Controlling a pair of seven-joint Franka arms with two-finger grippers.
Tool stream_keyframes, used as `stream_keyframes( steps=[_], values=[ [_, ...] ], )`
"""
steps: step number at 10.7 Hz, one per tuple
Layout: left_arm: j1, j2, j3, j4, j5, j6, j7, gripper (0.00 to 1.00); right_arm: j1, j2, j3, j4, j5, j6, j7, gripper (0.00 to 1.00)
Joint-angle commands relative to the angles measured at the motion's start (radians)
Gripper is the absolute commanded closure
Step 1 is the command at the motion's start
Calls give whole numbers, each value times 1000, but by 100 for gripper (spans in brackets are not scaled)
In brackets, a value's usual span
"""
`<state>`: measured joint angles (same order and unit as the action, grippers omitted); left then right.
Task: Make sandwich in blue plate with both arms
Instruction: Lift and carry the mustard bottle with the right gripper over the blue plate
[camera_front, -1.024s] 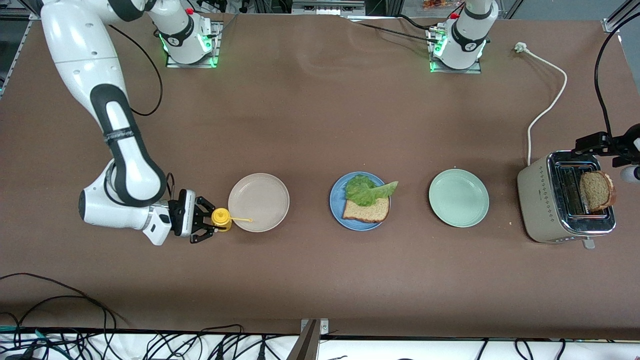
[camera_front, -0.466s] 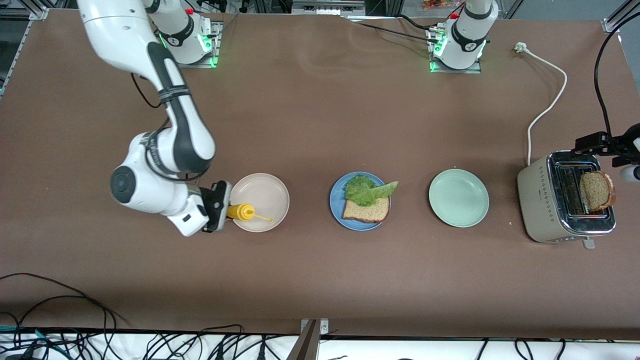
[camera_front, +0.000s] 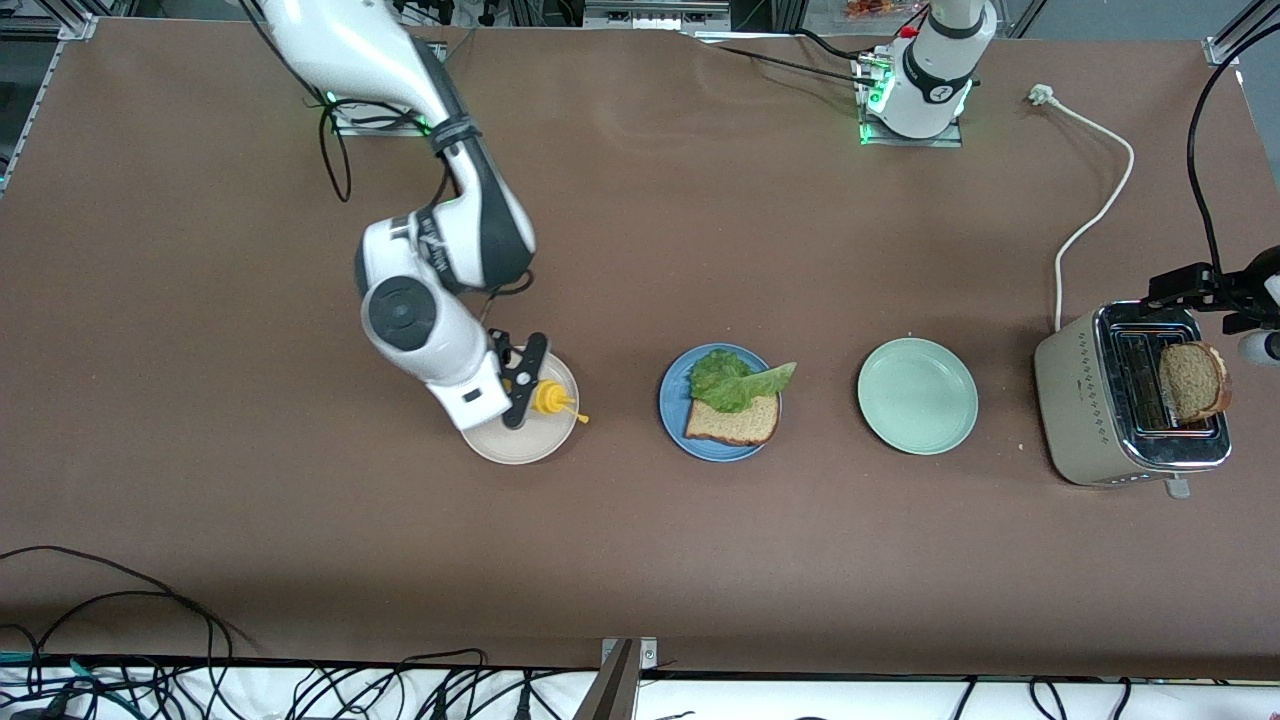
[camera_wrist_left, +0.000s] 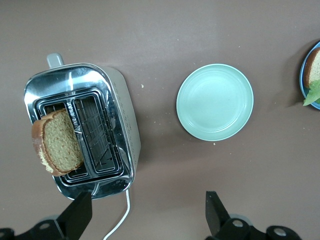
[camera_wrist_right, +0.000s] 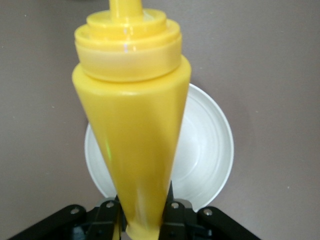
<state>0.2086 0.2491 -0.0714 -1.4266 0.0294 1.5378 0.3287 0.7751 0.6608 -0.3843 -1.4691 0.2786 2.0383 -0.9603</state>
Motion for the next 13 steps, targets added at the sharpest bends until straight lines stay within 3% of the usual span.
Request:
stream_keyframes(
  steps=[1,3,6,8,10,13],
  values=[
    [2,-7,-4,11,1,-18,-5,0,200,26,-112,102,-194,-180,217,100],
    [2,-7,-4,11,1,-18,-5,0,297,91,-174,198,-246,-303,285,100],
    [2,-7,-4,11,1,-18,-4,0,394,199,-191,289,-369,-383,389,100],
    [2,-7,-4,11,1,-18,-5,0,432,285,-229,370,-378,-418,402,100],
    [2,-7,-4,11,1,-18,-4,0,478,333,-261,386,-381,-422,410,100],
    [2,-7,-4,11,1,-18,-4,0,487,370,-263,403,-401,-425,414,100]
  ],
)
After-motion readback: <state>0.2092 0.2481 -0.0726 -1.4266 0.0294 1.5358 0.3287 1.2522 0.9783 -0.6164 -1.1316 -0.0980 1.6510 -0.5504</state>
